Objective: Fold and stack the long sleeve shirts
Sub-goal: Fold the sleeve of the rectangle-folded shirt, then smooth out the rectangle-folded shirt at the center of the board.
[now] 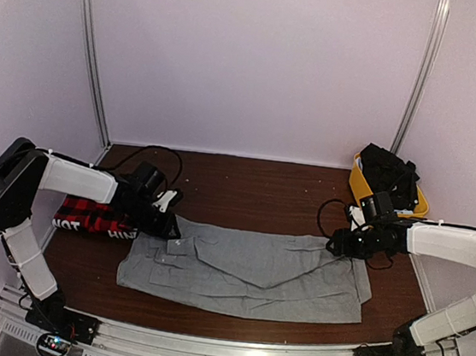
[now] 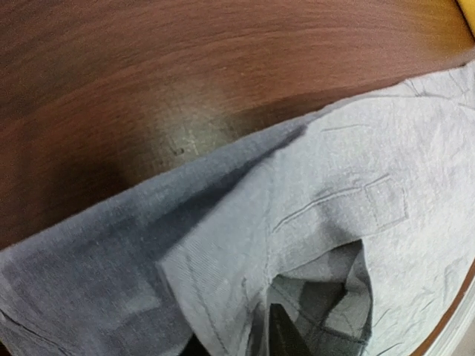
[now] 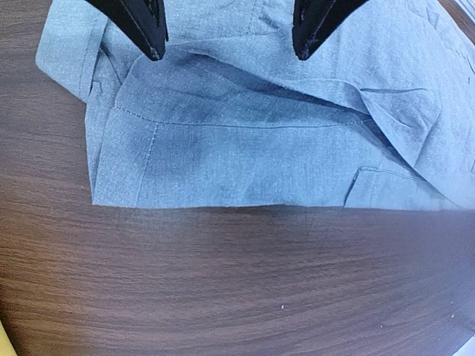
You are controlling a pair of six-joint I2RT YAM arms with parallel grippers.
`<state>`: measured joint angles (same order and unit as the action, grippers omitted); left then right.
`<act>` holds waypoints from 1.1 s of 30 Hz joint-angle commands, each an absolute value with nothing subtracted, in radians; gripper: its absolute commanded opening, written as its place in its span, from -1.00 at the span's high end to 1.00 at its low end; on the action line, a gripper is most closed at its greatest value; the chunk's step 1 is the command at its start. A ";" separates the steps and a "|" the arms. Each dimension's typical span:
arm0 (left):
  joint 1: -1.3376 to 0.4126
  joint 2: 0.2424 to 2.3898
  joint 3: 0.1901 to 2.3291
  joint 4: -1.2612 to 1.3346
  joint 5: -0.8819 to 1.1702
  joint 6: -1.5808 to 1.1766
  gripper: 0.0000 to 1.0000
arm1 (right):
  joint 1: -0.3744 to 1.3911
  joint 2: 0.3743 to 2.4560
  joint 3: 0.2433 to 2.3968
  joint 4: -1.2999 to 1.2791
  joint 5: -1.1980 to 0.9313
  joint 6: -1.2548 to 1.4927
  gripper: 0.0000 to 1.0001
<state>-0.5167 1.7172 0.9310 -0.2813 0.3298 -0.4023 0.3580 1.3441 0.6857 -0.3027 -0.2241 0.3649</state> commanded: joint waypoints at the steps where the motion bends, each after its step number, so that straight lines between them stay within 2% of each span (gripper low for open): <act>1: -0.508 1.718 0.934 -0.253 0.283 -0.403 0.32 | 0.353 1.299 0.696 -0.292 -0.225 0.352 -0.17; 4: -0.508 1.690 0.943 -0.267 0.218 -0.404 -0.04 | 0.357 1.267 0.690 -0.279 -0.238 0.352 -0.17; 10: -0.508 1.578 0.954 -0.287 0.043 -0.424 -0.36 | 0.404 1.239 0.687 -0.254 -0.270 0.353 -0.17; 14: -0.509 1.493 0.919 -0.230 0.066 -0.432 -0.40 | 0.466 1.263 0.689 -0.220 -0.279 0.362 -0.17; 22: -0.552 1.478 0.826 -0.009 0.372 -0.456 -0.41 | 0.517 1.392 0.677 -0.120 -0.316 0.397 -0.15; 29: -0.632 1.599 0.813 0.081 0.360 -0.451 -0.34 | 0.516 1.502 0.689 -0.109 -0.266 0.405 -0.14; 33: -0.632 1.651 0.791 0.059 0.276 -0.457 -0.28 | 0.513 1.535 0.691 -0.138 -0.182 0.416 -0.14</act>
